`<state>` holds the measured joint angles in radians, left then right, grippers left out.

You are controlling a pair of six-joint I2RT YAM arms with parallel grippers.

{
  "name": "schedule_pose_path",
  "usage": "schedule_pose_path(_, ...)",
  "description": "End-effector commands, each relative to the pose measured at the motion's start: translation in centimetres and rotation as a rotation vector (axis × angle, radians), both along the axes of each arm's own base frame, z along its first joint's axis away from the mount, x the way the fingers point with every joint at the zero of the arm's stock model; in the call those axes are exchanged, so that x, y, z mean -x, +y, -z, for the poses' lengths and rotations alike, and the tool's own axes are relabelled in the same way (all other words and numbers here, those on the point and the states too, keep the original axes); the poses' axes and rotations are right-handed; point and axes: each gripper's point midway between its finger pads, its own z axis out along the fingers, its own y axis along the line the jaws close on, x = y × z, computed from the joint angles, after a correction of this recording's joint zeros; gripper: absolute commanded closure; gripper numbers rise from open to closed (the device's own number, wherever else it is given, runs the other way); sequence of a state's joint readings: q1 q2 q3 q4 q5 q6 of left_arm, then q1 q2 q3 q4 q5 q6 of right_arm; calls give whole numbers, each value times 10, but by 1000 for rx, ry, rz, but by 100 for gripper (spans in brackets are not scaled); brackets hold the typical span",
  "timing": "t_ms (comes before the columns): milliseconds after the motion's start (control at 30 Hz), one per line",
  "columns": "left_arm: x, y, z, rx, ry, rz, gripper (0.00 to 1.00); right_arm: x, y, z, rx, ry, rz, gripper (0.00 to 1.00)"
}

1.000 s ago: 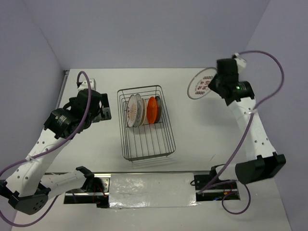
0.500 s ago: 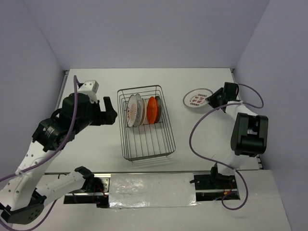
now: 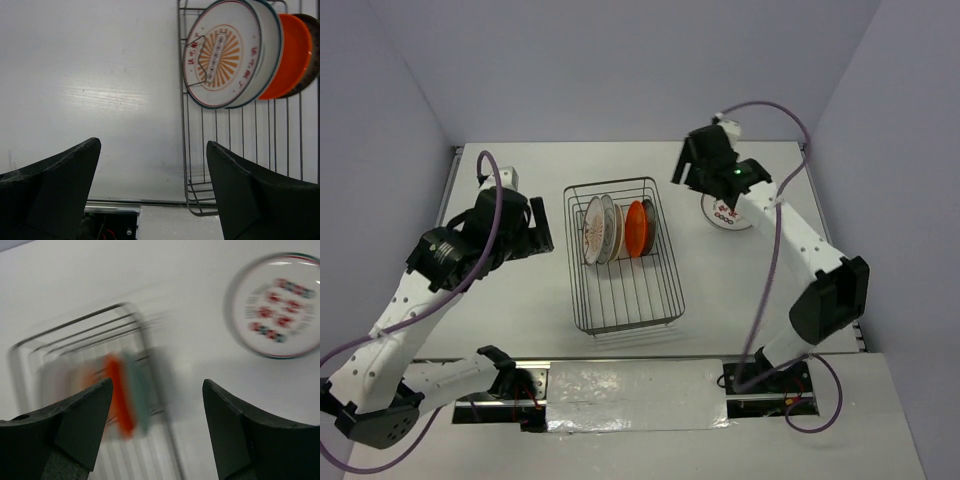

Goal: Unload the plates from the dish rack

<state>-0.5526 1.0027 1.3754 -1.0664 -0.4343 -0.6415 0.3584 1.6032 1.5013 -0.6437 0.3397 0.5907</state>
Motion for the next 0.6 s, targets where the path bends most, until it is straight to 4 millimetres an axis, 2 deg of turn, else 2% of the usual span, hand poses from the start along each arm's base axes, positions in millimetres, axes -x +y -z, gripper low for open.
schedule_pose_path(0, -2, 26, 2, -44, 15, -200, 0, 62, 58, -68, 135, -69, -195, 21)
schedule_pose_path(33, -3, 27, 3, -49, 18, -215, 0, 67, 80, -64, 138, -53, -256, 23)
schedule_pose_path(67, -5, 28, 6, -59, 25, -225, 0, 74, 95, -72, 136, -55, -291, 26)
schedule_pose_path(100, -7, 27, 5, -59, 20, -227, 0, 86, 122, -71, 145, -50, -365, 34)
schedule_pose_path(133, -8, 26, 4, -59, 18, -222, 1, 86, 140, -57, 171, -12, -394, 37)
schedule_pose_path(167, -10, 25, 5, -65, 20, -208, 1, 90, 150, -64, 180, -13, -410, 43)
schedule_pose_path(200, -12, 20, 4, -55, 18, -189, 1, 95, 173, -48, 208, 19, -462, 45)
schedule_pose_path(233, -13, 19, 4, -58, 19, -181, 1, 97, 183, -54, 202, 16, -475, 45)
schedule_pose_path(300, -14, 18, 5, -68, 23, -161, 1, 102, 203, -48, 205, 28, -506, 45)
schedule_pose_path(333, -14, 18, 5, -73, 24, -155, 1, 102, 207, -51, 204, 33, -504, 45)
schedule_pose_path(367, -13, 19, 6, -79, 25, -153, 0, 99, 214, -35, 226, 66, -511, 46)
schedule_pose_path(433, -12, 20, 8, -93, 31, -146, 1, 97, 220, -27, 231, 85, -519, 47)
schedule_pose_path(467, -11, 21, 8, -95, 30, -141, 1, 95, 226, -16, 237, 102, -527, 49)
schedule_pose_path(567, -9, 22, 13, -109, 39, -123, 1, 92, 231, -7, 242, 117, -534, 55)
